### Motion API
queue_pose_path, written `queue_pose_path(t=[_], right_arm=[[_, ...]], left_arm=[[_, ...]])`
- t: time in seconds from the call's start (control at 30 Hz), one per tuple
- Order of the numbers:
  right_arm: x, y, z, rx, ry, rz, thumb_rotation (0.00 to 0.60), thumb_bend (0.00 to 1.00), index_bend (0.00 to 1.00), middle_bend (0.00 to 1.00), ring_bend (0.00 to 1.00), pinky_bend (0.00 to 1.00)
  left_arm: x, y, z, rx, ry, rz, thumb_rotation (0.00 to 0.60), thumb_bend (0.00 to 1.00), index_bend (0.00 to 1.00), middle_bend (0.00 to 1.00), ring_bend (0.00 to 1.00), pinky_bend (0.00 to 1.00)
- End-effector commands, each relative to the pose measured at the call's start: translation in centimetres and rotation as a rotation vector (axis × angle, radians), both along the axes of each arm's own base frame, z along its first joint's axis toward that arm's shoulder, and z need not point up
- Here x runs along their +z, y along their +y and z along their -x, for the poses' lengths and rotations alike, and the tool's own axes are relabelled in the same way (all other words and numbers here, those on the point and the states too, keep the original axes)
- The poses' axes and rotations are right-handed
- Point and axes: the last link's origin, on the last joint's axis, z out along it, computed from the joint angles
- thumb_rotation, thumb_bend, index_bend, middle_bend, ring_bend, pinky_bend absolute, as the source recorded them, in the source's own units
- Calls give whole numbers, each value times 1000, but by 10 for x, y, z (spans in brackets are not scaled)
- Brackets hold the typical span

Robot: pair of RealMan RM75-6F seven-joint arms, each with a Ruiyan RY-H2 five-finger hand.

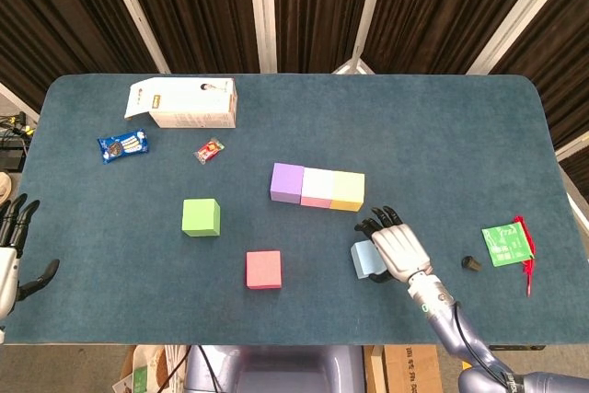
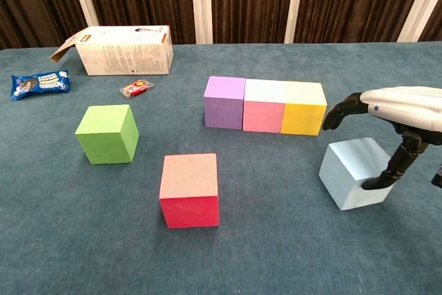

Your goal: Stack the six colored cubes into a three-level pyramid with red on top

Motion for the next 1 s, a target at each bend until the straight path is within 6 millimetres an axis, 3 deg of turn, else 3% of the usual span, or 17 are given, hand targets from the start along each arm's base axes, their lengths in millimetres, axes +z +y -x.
queue_pose_path(t=[0.03,0.67,0.9,1.0], right_arm=[[0,0,1,-2,2,-2,600,154,259,265,79,0],[4,2,12,-25,22,-30,600,216,268,307,105,0],[9,3,17,-25,66,-53,600,216,72,104,3,0],[12,2,17,-18,71,-46,600,217,51,73,0,0]], left_arm=[[-1,0,0,2,1,1,600,333,68,0,0,0],[-8,1,-1,9,17,8,600,335,53,0,0,0],[-9,2,-1,13,20,2,600,335,51,0,0,0],[-9,1,-2,12,19,1,600,335,51,0,0,0]])
